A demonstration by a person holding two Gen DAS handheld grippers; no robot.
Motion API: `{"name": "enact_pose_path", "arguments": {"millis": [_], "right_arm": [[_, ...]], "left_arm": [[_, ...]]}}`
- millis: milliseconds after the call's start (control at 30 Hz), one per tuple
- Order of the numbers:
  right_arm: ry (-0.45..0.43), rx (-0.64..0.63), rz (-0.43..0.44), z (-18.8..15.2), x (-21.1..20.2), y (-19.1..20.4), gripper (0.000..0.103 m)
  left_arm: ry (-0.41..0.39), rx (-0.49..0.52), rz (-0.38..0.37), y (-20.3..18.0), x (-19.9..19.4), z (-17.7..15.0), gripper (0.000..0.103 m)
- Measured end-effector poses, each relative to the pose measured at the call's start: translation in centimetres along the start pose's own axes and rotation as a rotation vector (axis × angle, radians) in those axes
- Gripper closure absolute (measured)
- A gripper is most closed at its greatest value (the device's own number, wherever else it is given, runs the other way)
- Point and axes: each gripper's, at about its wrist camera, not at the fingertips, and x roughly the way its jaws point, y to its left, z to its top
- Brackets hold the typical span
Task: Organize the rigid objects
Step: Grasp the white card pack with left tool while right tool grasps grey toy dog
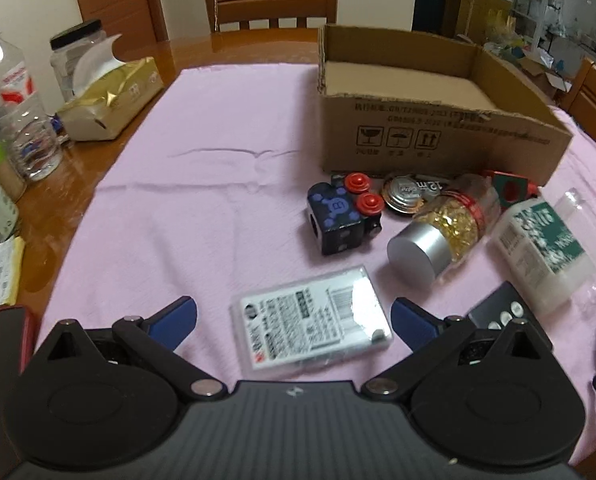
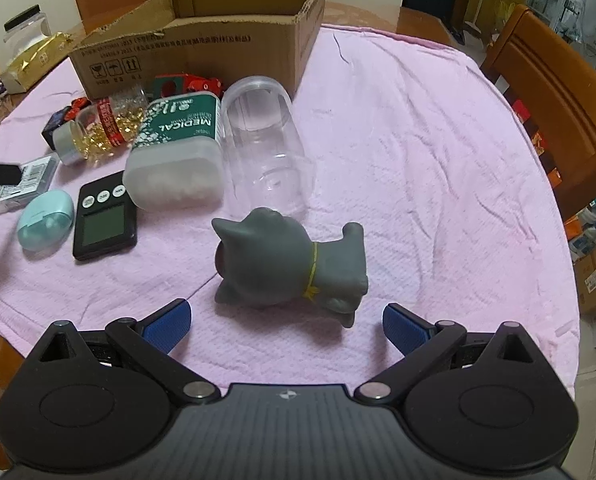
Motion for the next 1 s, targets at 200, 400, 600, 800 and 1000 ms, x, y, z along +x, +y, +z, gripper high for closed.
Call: {"name": "enact_pose_path", "arguments": {"millis": [200, 400, 600, 800, 1000], "right_arm": [[0.002, 0.004, -0.001, 0.2, 0.6, -0.1, 0.0], [-0.012, 0.005, -0.002, 0.0, 0.5, -0.1, 0.0], [-0.028, 0.005, -0.002, -0.2, 0.4, -0.1, 0.0], [-0.035, -0.001, 0.001, -0.2, 0.4, 0.0, 0.0], [-0.052, 0.003, -0.002, -0.3, 0.4, 0.1, 0.0]], "left_arm": [[0.045, -0.046, -0.022, 1.0, 1.4, -0.4, 0.001], [0.061, -0.072, -0.024, 2.2, 0.7, -1.4, 0.001], [0.011, -0.007, -0.044, 1.0, 0.6, -1.5, 0.001], [0.03, -0.008, -0.067, 1.0, 1.7, -1.3, 0.003], [0.032, 0.048, -0.129, 0.2, 1.9, -0.7, 0.005]]}}
